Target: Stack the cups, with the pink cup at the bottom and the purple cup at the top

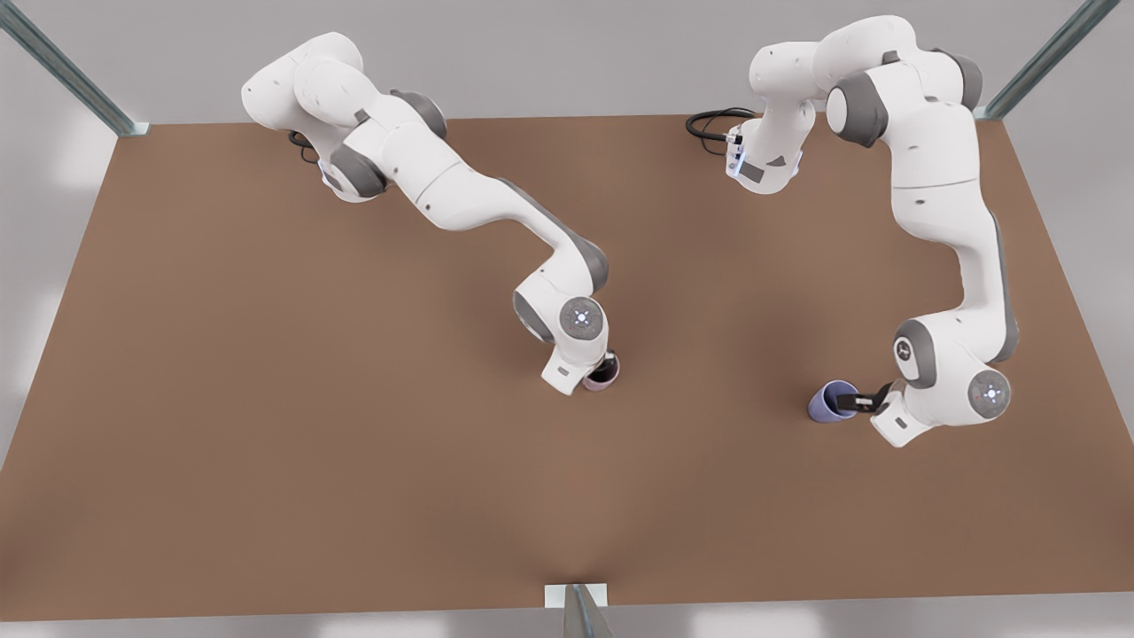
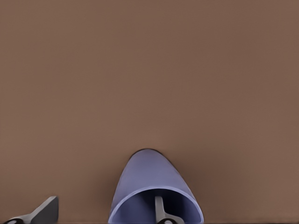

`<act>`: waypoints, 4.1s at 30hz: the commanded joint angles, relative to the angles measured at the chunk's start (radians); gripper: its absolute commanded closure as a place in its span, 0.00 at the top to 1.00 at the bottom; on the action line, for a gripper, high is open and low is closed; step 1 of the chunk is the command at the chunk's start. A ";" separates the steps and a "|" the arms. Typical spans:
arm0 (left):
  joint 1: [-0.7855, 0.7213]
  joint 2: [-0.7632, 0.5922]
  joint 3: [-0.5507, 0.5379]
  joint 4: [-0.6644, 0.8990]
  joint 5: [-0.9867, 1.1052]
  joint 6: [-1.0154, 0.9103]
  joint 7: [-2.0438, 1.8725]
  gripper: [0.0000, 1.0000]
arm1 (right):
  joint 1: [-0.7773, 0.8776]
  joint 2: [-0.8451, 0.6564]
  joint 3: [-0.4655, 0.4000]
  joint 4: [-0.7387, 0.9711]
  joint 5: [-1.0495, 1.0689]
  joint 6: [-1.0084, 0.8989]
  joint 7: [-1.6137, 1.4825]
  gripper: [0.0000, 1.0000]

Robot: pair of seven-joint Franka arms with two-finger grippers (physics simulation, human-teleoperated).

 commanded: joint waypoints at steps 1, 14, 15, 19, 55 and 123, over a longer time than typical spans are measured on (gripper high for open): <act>0.000 -0.001 0.000 -0.017 0.001 0.003 0.109 1.00 | -0.002 -0.001 0.001 -0.007 0.000 0.037 0.395 0.79; 0.000 -0.005 0.000 -0.022 0.000 -0.036 0.100 0.24 | -0.134 -0.585 -0.040 -0.530 -0.015 0.065 0.208 1.00; 0.000 -0.012 0.000 -0.020 0.000 -0.046 0.099 0.23 | -0.235 -0.685 -0.036 -0.585 -0.013 0.042 0.139 1.00; -0.015 -0.105 -0.014 -0.009 0.000 -0.174 0.025 0.21 | -0.671 -0.900 0.061 -0.653 -0.019 -0.230 -0.358 1.00; -0.400 -0.005 -0.376 0.314 0.020 -0.201 -1.138 0.21 | -0.841 -0.897 0.023 -0.521 -0.005 -0.337 -0.631 1.00; -0.084 -0.395 -0.293 0.277 0.198 -0.614 -0.368 1.00 | -0.845 -0.872 0.021 -0.521 -0.035 -0.277 -0.633 1.00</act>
